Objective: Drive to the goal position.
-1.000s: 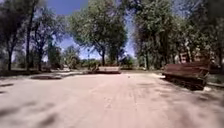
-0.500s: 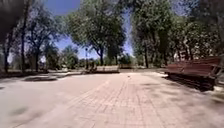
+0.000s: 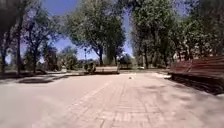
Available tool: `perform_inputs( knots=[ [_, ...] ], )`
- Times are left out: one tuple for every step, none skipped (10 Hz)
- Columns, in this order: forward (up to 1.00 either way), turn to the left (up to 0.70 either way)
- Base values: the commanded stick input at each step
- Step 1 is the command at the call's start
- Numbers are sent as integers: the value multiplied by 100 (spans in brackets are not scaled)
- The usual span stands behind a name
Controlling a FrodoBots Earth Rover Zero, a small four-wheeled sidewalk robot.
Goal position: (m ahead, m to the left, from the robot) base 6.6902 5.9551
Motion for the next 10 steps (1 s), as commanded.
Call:
perform_inputs(
  knots=[
    [85,0],
    [85,0],
    [85,0],
    [85,0],
    [85,0],
    [85,0],
    [85,0],
    [85,0],
    [85,0],
    [85,0]
  ],
)
